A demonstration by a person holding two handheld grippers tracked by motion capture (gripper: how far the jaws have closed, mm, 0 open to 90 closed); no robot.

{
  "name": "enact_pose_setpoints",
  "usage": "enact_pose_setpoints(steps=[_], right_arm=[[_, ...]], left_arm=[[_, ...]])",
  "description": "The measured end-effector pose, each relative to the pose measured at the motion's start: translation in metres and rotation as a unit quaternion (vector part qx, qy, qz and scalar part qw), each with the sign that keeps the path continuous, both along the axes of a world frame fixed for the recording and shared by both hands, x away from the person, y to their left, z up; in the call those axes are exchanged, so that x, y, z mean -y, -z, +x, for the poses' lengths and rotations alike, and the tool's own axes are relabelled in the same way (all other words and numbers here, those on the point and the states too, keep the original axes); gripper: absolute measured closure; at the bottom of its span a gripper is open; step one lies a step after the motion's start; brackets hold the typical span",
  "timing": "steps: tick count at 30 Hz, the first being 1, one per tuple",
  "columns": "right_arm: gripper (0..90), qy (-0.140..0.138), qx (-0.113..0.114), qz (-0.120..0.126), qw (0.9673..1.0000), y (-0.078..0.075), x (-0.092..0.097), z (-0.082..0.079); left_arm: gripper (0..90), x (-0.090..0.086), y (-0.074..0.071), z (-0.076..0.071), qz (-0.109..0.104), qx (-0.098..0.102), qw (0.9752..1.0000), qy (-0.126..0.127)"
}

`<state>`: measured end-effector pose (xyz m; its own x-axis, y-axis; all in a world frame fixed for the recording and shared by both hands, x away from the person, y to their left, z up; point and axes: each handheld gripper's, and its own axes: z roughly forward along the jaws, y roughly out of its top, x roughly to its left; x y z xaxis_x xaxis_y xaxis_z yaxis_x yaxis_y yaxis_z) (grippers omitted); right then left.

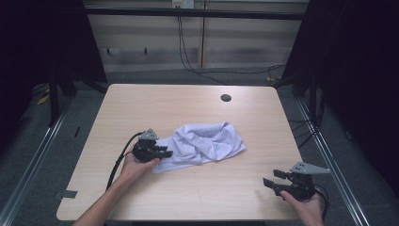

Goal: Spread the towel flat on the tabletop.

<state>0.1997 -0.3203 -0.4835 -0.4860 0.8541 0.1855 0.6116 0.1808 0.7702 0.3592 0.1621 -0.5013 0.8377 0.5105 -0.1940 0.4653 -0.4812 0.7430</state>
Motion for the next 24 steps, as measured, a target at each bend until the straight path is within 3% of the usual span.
enact_pose_setpoints(steps=[1, 5, 6, 7, 10, 12, 14, 16, 19, 20, 21, 22, 24], right_arm=[[38.7, -0.001, -0.001, 0.000, 1.0000, 0.000, -0.001, 0.000], [40.4, -0.013, 0.001, 0.003, 0.9999, -0.001, -0.006, -0.002], [40.4, -0.013, 0.001, 0.003, 0.9999, -0.001, -0.006, -0.002], [41.3, -0.020, 0.000, 0.004, 0.9998, -0.002, -0.009, -0.003], [43.0, -0.032, -0.001, 0.005, 0.9995, -0.003, -0.015, -0.004], [44.1, -0.037, -0.001, 0.004, 0.9993, -0.003, -0.019, -0.003], [46.1, -0.041, 0.001, 0.010, 0.9991, -0.004, -0.022, -0.003], [48.5, -0.045, 0.010, 0.011, 0.9989, -0.007, -0.027, 0.000], [51.1, -0.053, 0.021, 0.017, 0.9982, -0.013, -0.036, 0.008], [51.1, -0.053, 0.021, 0.017, 0.9982, -0.013, -0.036, 0.008], [50.5, -0.058, 0.022, 0.018, 0.9979, -0.015, -0.045, 0.016], [50.5, -0.058, 0.022, 0.018, 0.9979, -0.015, -0.045, 0.016], [51.5, -0.080, 0.026, 0.017, 0.9963, -0.018, -0.062, 0.032]], left_arm=[[71.8, 0.000, 0.000, -0.012, -0.001, -0.005, 0.9999, 0.010], [71.7, 0.001, -0.003, -0.034, 0.006, -0.010, 0.9996, 0.025], [71.6, 0.001, -0.003, -0.034, 0.006, -0.010, 0.9996, 0.025], [71.4, 0.001, -0.004, -0.047, 0.004, -0.017, 0.9994, 0.029], [70.2, 0.000, -0.007, -0.065, 0.009, -0.031, 0.9984, 0.045], [66.8, -0.001, -0.010, -0.074, 0.013, -0.040, 0.9975, 0.057], [59.2, -0.003, -0.015, -0.081, 0.007, -0.034, 0.9973, 0.064], [51.1, -0.009, -0.023, -0.081, -0.019, -0.023, 0.9978, 0.060], [47.0, -0.017, -0.040, -0.071, -0.067, 0.000, 0.9972, 0.035], [46.9, -0.017, -0.040, -0.071, -0.067, 0.000, 0.9972, 0.035], [47.5, -0.017, -0.051, -0.061, -0.087, 0.020, 0.9959, 0.015], [49.1, -0.017, -0.051, -0.061, -0.087, 0.020, 0.9959, 0.015], [52.6, -0.006, -0.065, -0.044, -0.103, 0.036, 0.9939, 0.014]])
